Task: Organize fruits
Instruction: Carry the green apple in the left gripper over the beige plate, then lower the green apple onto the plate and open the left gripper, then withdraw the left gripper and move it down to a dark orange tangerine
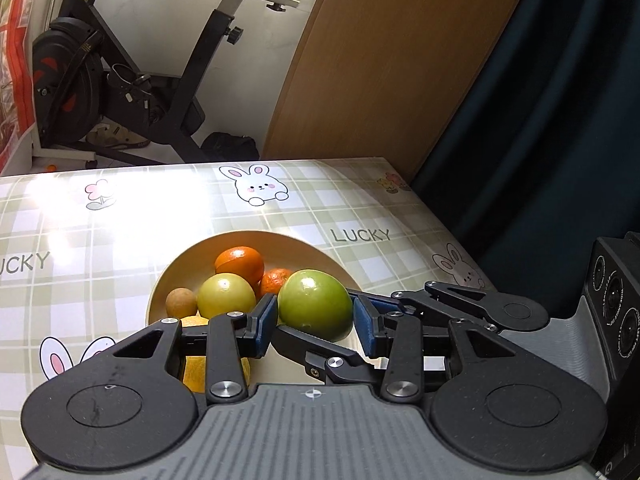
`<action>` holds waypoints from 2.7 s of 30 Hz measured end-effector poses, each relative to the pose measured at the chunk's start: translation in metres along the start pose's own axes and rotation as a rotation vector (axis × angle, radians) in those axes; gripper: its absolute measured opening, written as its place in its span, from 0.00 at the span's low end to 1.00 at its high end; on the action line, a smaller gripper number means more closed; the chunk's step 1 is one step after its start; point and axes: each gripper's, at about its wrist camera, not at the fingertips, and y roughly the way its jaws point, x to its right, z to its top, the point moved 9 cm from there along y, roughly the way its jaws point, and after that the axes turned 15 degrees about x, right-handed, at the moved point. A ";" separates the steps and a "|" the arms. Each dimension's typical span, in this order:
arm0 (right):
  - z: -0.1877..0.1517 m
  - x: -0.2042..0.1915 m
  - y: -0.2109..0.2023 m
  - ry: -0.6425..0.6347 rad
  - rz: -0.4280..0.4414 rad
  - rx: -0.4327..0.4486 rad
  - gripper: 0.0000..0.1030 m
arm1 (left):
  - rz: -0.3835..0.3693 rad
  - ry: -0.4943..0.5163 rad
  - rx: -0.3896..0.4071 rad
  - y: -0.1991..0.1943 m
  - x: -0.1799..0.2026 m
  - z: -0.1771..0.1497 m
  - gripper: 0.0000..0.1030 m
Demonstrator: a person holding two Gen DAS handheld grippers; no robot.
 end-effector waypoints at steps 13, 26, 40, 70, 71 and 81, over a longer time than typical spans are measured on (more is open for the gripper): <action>-0.035 0.031 0.041 0.105 -0.047 -0.098 0.46 | 0.071 0.016 -0.085 0.039 -0.017 -0.015 0.42; -0.036 0.029 0.061 0.035 -0.089 -0.122 0.47 | 0.111 -0.039 -0.057 0.032 -0.029 -0.010 0.42; -0.023 0.032 0.033 0.066 -0.143 -0.060 0.53 | 0.139 -0.122 0.028 -0.011 -0.049 0.011 0.43; -0.045 -0.113 -0.016 -0.007 0.107 -0.034 0.53 | 0.225 -0.082 0.152 -0.148 -0.110 -0.023 0.43; -0.049 -0.118 -0.017 -0.013 0.120 -0.044 0.53 | 0.223 -0.085 0.150 -0.149 -0.110 -0.026 0.43; -0.070 -0.149 -0.012 -0.071 0.174 -0.123 0.53 | 0.207 -0.146 0.126 -0.155 -0.124 -0.052 0.43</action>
